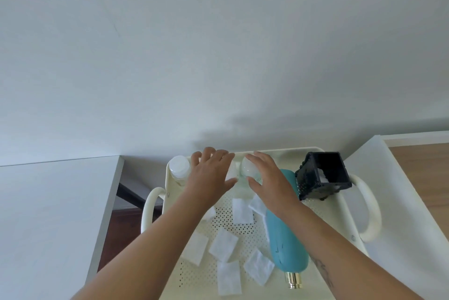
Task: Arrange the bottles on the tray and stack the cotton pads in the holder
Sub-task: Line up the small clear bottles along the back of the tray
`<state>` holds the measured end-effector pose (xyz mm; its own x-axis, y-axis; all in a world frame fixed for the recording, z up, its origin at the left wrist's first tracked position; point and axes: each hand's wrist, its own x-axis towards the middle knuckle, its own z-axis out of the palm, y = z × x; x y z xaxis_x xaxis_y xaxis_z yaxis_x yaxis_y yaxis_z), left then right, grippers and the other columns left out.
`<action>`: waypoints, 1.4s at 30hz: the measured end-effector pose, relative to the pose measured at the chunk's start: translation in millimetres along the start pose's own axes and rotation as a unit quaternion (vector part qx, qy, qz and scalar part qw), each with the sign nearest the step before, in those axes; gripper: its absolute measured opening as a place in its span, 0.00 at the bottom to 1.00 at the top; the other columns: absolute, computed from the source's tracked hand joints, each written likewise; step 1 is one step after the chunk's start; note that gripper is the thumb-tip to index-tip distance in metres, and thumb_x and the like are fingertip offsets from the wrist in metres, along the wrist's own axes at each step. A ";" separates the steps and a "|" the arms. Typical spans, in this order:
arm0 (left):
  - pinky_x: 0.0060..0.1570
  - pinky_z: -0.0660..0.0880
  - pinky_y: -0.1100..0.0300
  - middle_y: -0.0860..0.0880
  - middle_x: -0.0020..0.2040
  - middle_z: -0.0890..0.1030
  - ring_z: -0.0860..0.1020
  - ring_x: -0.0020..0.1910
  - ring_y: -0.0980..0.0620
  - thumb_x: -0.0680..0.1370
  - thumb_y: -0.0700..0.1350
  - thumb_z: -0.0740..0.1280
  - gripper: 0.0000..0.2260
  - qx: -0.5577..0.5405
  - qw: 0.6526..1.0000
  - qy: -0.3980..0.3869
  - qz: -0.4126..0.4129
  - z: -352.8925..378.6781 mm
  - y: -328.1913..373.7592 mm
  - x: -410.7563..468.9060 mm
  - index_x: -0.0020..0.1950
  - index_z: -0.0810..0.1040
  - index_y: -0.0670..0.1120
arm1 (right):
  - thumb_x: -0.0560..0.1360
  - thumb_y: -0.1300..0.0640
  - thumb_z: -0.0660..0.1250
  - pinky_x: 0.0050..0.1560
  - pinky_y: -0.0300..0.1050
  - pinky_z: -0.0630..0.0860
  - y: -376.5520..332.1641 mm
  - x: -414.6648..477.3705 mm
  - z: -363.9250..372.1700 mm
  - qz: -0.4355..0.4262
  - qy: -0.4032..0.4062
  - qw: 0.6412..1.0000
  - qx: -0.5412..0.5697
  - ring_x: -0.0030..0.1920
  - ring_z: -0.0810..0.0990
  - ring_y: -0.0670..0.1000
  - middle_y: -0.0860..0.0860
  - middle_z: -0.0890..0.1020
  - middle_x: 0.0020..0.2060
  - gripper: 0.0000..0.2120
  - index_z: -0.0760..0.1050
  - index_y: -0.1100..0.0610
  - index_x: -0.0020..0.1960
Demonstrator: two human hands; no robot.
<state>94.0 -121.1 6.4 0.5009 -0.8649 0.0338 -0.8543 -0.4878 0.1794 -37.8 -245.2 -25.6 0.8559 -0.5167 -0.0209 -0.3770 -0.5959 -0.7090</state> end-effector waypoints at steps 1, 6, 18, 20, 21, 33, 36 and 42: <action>0.67 0.57 0.48 0.54 0.70 0.72 0.64 0.70 0.47 0.74 0.57 0.69 0.27 0.010 1.000 -0.011 0.000 -0.8 -4.3 0.3 0.71 0.68 0.53 | 0.78 0.58 0.65 0.59 0.27 0.61 2.8 -1.1 0.6 0.005 -0.002 1.000 0.006 0.70 0.65 0.40 0.43 0.63 0.73 0.26 0.62 0.46 0.74; 0.66 0.56 0.48 0.55 0.66 0.76 0.64 0.70 0.48 0.75 0.54 0.69 0.25 0.015 1.000 -0.021 0.005 -3.0 -14.0 6.7 0.70 0.69 0.54 | 0.79 0.58 0.64 0.57 0.21 0.63 10.0 -2.7 6.0 0.021 0.024 0.998 0.046 0.63 0.67 0.36 0.42 0.68 0.70 0.26 0.62 0.44 0.74; 0.68 0.61 0.51 0.55 0.68 0.74 0.70 0.66 0.50 0.77 0.52 0.68 0.25 -0.026 1.000 -0.015 0.000 -1.9 -17.3 10.4 0.73 0.67 0.53 | 0.78 0.59 0.65 0.66 0.44 0.72 12.6 7.3 13.8 0.011 0.046 0.992 0.121 0.66 0.71 0.41 0.40 0.70 0.66 0.25 0.65 0.42 0.71; 0.68 0.60 0.52 0.55 0.69 0.73 0.71 0.66 0.50 0.77 0.53 0.68 0.25 -0.033 0.999 -0.012 -0.003 -0.6 -17.9 8.1 0.73 0.66 0.53 | 0.78 0.59 0.65 0.67 0.46 0.72 13.4 7.2 14.4 0.013 0.047 0.991 0.126 0.67 0.70 0.41 0.41 0.70 0.66 0.25 0.65 0.42 0.71; 0.69 0.59 0.52 0.55 0.69 0.73 0.71 0.67 0.51 0.77 0.53 0.67 0.25 -0.038 0.999 -0.009 -0.002 0.0 -17.9 6.7 0.73 0.66 0.53 | 0.78 0.59 0.65 0.68 0.46 0.72 13.6 6.8 14.8 0.014 0.046 0.991 0.126 0.67 0.70 0.41 0.41 0.70 0.67 0.25 0.65 0.42 0.71; 0.71 0.58 0.51 0.56 0.71 0.72 0.67 0.71 0.52 0.78 0.53 0.66 0.25 -0.063 0.998 0.009 -0.009 4.7 -20.0 -2.4 0.75 0.66 0.52 | 0.79 0.60 0.65 0.67 0.47 0.73 11.8 2.1 18.6 0.021 0.071 0.989 0.131 0.66 0.71 0.41 0.39 0.70 0.64 0.24 0.65 0.46 0.72; 0.72 0.56 0.51 0.55 0.73 0.69 0.65 0.73 0.52 0.79 0.53 0.65 0.25 -0.059 0.998 0.006 -0.003 5.8 -16.8 -3.1 0.75 0.64 0.52 | 0.79 0.60 0.65 0.69 0.48 0.71 8.3 -1.3 15.3 0.027 0.068 0.988 0.135 0.69 0.70 0.42 0.40 0.69 0.67 0.25 0.64 0.47 0.73; 0.69 0.61 0.48 0.52 0.71 0.73 0.66 0.72 0.45 0.77 0.51 0.67 0.22 -0.084 0.994 0.050 0.041 5.8 11.0 -6.5 0.71 0.71 0.51 | 0.79 0.55 0.63 0.66 0.37 0.68 2.3 -46.2 -0.2 0.061 0.113 0.984 0.126 0.65 0.69 0.35 0.28 0.69 0.61 0.20 0.67 0.44 0.70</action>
<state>80.6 -121.6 2.5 0.4495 -0.8803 0.1519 -0.8618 -0.3825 0.3331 -78.3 -222.8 -26.0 0.6983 -0.7156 0.0197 -0.3481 -0.3635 -0.8641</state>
